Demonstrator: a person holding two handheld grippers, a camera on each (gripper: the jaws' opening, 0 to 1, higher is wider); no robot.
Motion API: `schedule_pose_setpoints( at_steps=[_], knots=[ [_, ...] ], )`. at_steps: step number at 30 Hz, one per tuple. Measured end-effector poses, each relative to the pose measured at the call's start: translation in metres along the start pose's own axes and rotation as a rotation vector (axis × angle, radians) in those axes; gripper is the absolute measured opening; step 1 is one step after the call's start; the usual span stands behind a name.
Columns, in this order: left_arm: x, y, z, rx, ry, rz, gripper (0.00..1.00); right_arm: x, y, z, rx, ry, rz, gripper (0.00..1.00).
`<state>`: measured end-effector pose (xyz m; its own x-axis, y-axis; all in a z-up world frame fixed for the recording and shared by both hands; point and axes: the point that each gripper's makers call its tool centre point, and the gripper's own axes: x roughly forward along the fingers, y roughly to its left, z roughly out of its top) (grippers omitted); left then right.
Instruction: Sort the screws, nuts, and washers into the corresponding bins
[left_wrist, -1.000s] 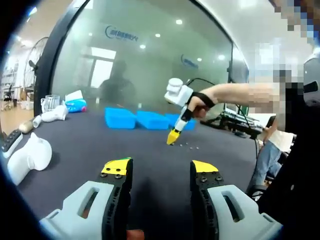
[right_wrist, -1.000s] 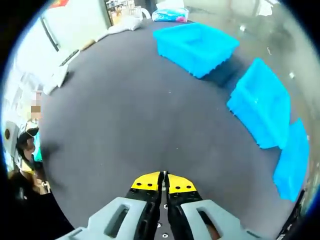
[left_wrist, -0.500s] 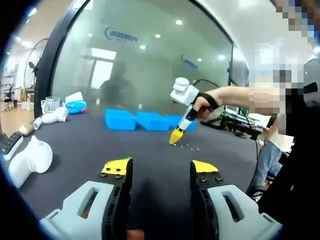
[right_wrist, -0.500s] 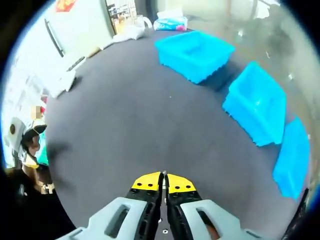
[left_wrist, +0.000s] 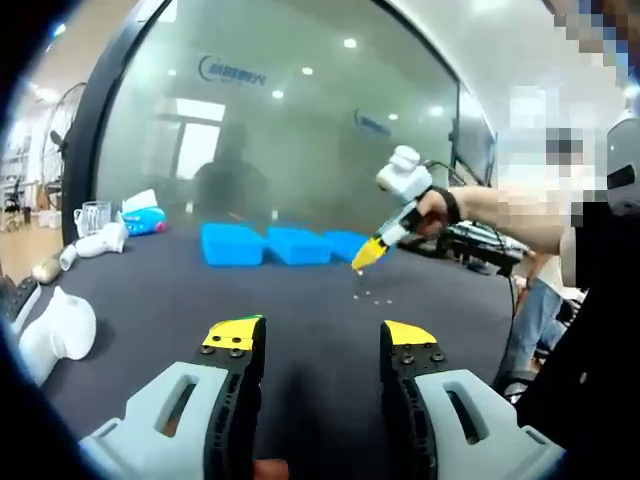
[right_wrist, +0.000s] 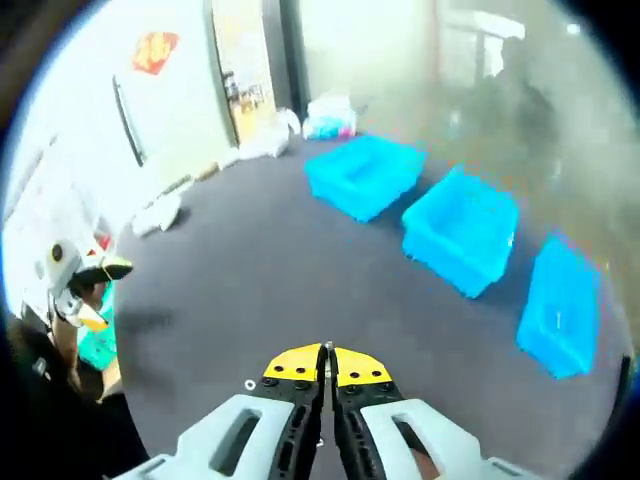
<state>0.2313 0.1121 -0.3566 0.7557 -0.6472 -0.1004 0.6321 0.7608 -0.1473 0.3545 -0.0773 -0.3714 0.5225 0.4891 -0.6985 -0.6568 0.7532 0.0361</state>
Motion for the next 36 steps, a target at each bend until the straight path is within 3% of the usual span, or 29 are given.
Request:
schedule_pose_setpoints(
  at_steps=[2, 6, 13, 18, 19, 23, 32, 36],
  knots=[
    [0.001, -0.001, 0.001, 0.001, 0.001, -0.001, 0.45, -0.010, -0.003, 0.002, 0.022, -0.046, -0.012, 0.00],
    [0.002, -0.003, 0.004, 0.006, -0.001, 0.003, 0.45, -0.039, -0.004, 0.006, -0.006, -0.201, -0.053, 0.00],
    [0.005, -0.005, 0.007, 0.016, -0.004, 0.009, 0.45, -0.084, 0.004, -0.009, -0.002, -0.380, -0.096, 0.00],
    [0.007, -0.007, 0.008, 0.021, 0.000, 0.010, 0.45, -0.118, 0.000, -0.021, -0.027, -0.524, -0.199, 0.00],
    [0.007, -0.007, 0.008, 0.022, 0.001, 0.010, 0.45, -0.127, -0.008, -0.024, -0.014, -0.555, -0.219, 0.00],
    [0.007, -0.006, 0.010, 0.028, 0.000, 0.018, 0.45, -0.146, -0.003, -0.039, 0.028, -0.646, -0.240, 0.00],
    [0.007, -0.005, 0.010, 0.027, 0.001, 0.026, 0.45, -0.176, -0.009, -0.063, 0.075, -0.732, -0.351, 0.00],
    [0.008, -0.005, 0.011, 0.028, -0.001, 0.024, 0.45, -0.185, -0.021, -0.061, 0.069, -0.758, -0.403, 0.00]
  ],
)
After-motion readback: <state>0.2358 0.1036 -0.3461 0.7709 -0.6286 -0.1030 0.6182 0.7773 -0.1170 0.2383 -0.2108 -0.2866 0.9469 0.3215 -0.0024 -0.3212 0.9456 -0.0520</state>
